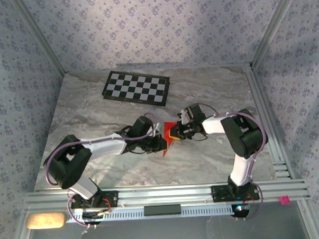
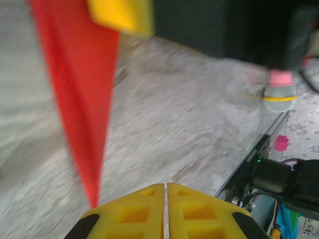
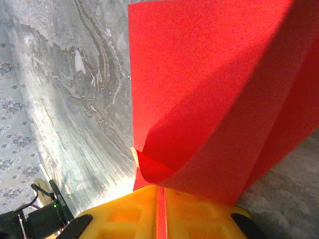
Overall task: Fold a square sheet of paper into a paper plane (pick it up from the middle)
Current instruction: Fold the wing for the fifth time at the center of the table.
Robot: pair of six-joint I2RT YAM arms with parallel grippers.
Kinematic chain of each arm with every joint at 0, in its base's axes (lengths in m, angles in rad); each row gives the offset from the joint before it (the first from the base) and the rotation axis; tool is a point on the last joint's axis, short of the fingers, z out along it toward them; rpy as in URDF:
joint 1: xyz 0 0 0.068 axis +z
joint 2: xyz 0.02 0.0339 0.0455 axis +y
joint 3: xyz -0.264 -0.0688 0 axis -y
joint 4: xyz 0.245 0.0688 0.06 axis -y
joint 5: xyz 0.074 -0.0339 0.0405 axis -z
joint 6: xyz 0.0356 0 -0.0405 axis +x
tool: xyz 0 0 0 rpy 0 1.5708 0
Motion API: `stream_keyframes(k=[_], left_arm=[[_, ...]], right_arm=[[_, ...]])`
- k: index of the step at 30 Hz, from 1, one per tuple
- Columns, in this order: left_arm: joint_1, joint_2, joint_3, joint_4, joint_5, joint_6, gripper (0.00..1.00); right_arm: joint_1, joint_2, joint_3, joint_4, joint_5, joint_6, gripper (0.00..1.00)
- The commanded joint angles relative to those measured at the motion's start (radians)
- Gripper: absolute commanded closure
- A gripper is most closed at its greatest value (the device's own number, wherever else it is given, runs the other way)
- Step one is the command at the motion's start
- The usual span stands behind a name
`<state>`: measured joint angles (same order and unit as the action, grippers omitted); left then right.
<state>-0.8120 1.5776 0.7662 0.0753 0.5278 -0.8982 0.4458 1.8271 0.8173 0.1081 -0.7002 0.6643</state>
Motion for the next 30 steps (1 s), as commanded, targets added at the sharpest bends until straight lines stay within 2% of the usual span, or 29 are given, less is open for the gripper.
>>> stream_keyframes(k=[1,12,30], left_arm=[[-0.001,0.052,0.039,0.028,0.022,0.001,0.88],[-0.004,0.220,0.171,-0.017,0.018,0.050,0.90],[-0.013,0.209,-0.014,0.017,-0.038,0.031,0.92]], right_arm=[[0.006,0.049,0.000,-0.036,0.076,-0.015,0.87],[0.007,0.040,0.002,-0.048,0.073,-0.017,0.87],[0.005,0.041,-0.013,-0.045,0.082,-0.022,0.87]])
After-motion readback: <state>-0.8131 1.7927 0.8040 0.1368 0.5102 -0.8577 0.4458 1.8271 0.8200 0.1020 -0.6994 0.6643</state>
